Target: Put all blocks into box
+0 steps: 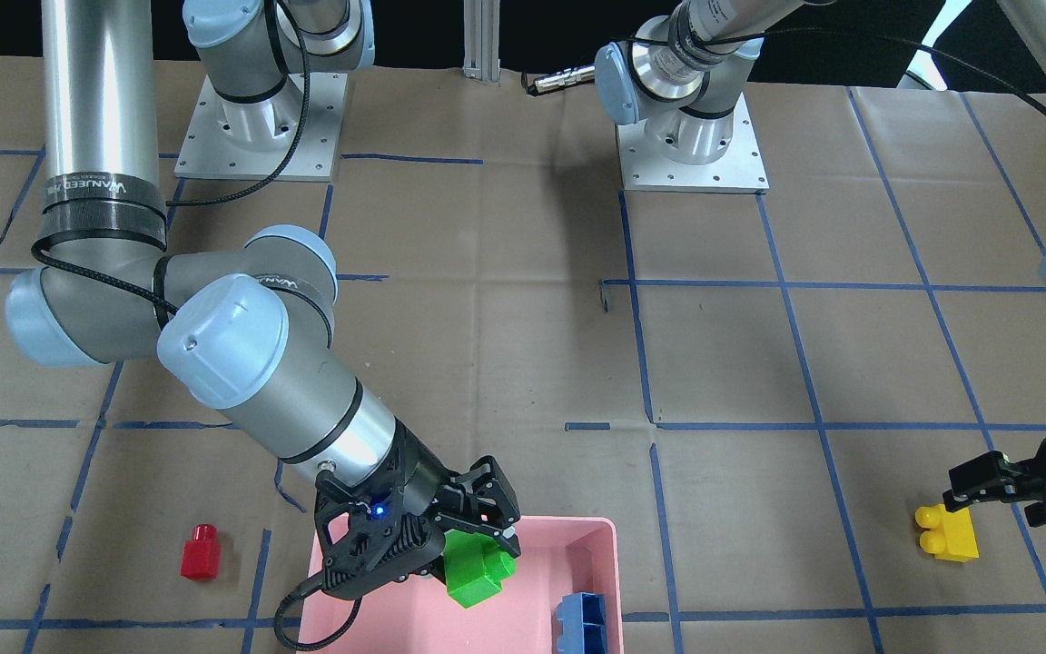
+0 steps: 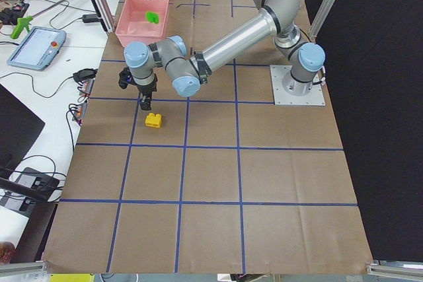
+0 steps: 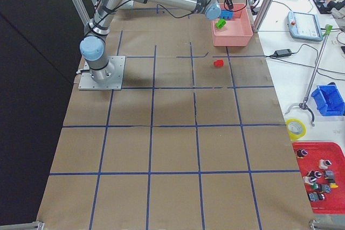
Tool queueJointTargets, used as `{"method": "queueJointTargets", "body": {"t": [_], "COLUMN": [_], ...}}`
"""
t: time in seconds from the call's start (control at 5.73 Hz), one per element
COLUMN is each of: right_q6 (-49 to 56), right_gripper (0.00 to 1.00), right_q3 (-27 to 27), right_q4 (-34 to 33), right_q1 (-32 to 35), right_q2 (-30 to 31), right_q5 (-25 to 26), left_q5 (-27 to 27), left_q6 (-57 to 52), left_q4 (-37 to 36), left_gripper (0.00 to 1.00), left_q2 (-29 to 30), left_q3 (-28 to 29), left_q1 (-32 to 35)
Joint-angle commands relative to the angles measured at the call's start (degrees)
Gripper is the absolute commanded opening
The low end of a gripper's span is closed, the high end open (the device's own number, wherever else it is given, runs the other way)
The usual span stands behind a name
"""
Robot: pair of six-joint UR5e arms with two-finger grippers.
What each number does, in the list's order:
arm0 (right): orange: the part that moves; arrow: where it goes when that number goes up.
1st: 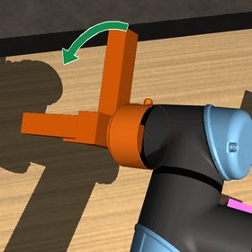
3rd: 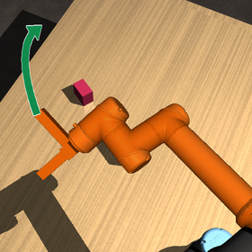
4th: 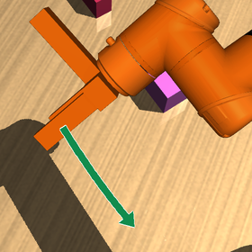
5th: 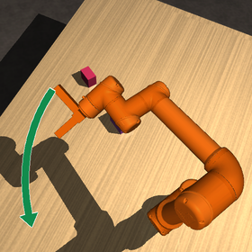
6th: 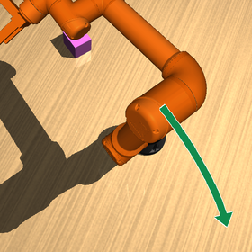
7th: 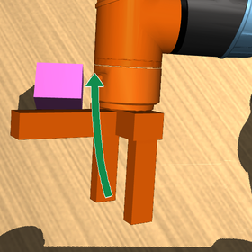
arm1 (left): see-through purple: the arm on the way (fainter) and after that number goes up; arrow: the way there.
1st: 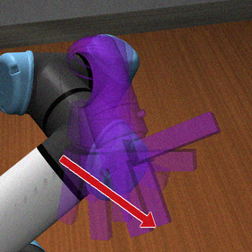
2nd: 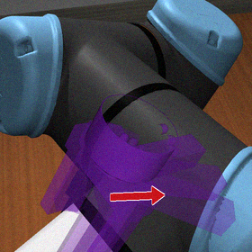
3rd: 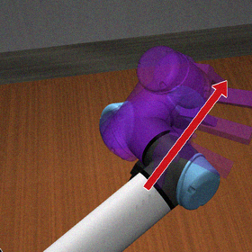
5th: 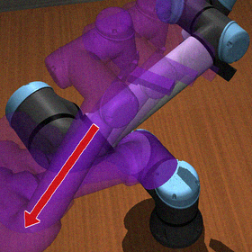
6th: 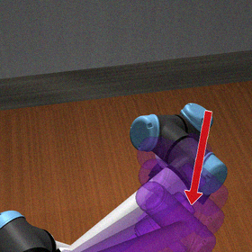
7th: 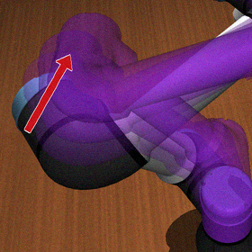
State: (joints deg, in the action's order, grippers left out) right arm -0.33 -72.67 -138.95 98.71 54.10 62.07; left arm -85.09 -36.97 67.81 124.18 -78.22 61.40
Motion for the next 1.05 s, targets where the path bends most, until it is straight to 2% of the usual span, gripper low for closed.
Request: {"method": "queueJointTargets", "body": {"t": [0.0,0.17,0.35,0.52,0.7,0.87], "right_q6": [4.43,10.64,11.83,11.93,13.41,13.51], "right_gripper": [1.0,1.0,1.0,1.0,1.0,1.0], "right_q3": [0.87,0.17,-0.28,-0.63,-0.63,-1.24], "right_q4": [-0.01,1.38,10.27,21.76,27.88,28.98], "right_q1": [-0.36,-0.97,-2.37,-5.17,-7.37,-8.87], "right_q2": [0.56,1.79,5.89,10.11,12.85,13.05], "right_q5": [2.34,13.75,18.39,18.61,22.97,27.27], "left_q5": [-0.07,-0.16,-0.25,-0.25,-0.25,0.01], "left_q6": [0.14,-0.03,-0.3,-0.39,-0.3,-0.3], "left_q4": [-4.7,-7.14,-9.34,-9.45,-9.45,-9.36], "left_gripper": [0.99,0.99,0.99,0.99,0.99,0.99], "left_q2": [2.72,3.6,5.26,5.46,6.5,7.56], "left_q3": [-1.67,-1.67,-1.59,-1.67,-1.76,-1.76], "left_q1": [-0.49,-0.49,-0.49,-0.49,-0.84,-2.67]}}
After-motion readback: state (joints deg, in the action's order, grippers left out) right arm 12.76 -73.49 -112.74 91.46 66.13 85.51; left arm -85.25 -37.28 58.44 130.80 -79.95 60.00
